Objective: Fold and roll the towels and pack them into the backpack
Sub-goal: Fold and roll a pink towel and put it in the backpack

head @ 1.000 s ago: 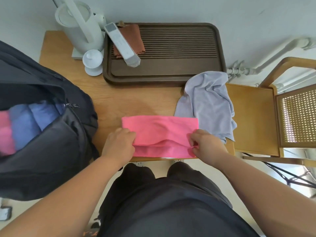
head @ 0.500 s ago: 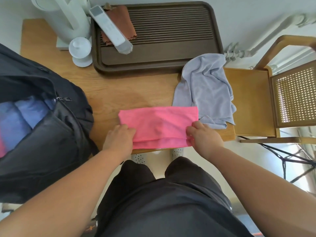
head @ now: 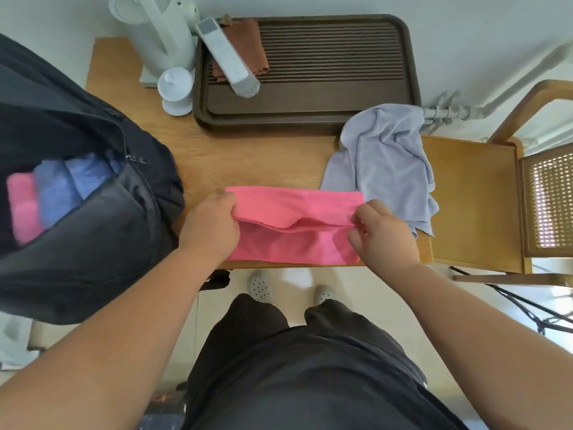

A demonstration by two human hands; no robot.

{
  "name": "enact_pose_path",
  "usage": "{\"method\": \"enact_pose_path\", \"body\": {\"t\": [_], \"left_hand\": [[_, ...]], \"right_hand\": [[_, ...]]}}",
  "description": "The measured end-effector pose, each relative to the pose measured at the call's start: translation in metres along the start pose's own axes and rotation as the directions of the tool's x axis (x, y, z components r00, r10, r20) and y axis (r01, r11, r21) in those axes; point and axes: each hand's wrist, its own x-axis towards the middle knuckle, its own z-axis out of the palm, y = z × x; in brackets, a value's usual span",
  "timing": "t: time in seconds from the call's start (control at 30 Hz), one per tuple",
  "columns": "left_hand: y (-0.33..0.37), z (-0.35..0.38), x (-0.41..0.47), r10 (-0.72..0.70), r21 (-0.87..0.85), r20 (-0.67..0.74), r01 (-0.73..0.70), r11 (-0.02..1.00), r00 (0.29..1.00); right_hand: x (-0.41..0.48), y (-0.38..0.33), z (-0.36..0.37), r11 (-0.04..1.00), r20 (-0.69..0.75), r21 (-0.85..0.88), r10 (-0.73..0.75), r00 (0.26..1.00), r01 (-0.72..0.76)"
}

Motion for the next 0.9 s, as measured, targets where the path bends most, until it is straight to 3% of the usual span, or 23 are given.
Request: {"method": "enact_pose_path", "body": {"t": [0.1, 0.17, 0.27, 0.33, 0.4, 0.57, 0.73, 0.8, 0.9], "left_hand": [[0.001, -0.003, -0.013, -0.019, -0.077, -0.082, 0.013, 0.997, 0.996], [-0.004, 0.006, -0.027, -0.014, -0.074, -0.053, 0.01, 0.997, 0.999], [-0.014, 0.033, -0.044, -0.028, 0.008, 0.101, 0.028, 1.0, 0.994], [-0.02, 0.051, -0.051, -0.045, 0.056, 0.18, 0.035, 0.998, 0.983], [-0.023, 0.062, -0.054, -0.043, 0.093, 0.196, 0.025, 0.995, 0.98], [-0.027, 0.063, -0.049, 0.017, 0.173, 0.191, -0.05, 0.984, 0.982], [-0.028, 0.055, -0.052, 0.117, 0.322, 0.239, -0.193, 0.927, 0.964], [-0.023, 0.048, -0.052, 0.095, 0.339, 0.247, -0.179, 0.924, 0.964], [-0.006, 0.038, -0.046, 0.085, 0.319, 0.17, -0.136, 0.938, 0.982]], "right_hand": [[-0.006, -0.004, -0.013, 0.994, -0.075, 0.063, -0.082, 0.994, 0.087], [-0.017, -0.002, -0.009, 0.983, -0.037, 0.067, -0.171, 0.985, 0.173], [-0.038, 0.022, 0.017, 0.957, 0.179, -0.033, -0.278, 0.944, 0.288], [-0.049, 0.037, 0.033, 0.957, 0.315, -0.113, -0.22, 0.923, 0.266], [-0.05, 0.042, 0.041, 0.96, 0.357, -0.154, -0.166, 0.919, 0.233], [-0.035, 0.033, 0.038, 0.953, 0.333, -0.238, -0.1, 0.938, 0.186], [-0.028, 0.018, 0.026, 0.871, 0.455, -0.408, -0.067, 0.888, 0.275], [-0.022, 0.001, 0.022, 0.916, 0.421, -0.333, -0.066, 0.904, 0.223], [-0.01, -0.035, 0.026, 0.955, 0.28, -0.158, -0.199, 0.939, 0.249]]}}
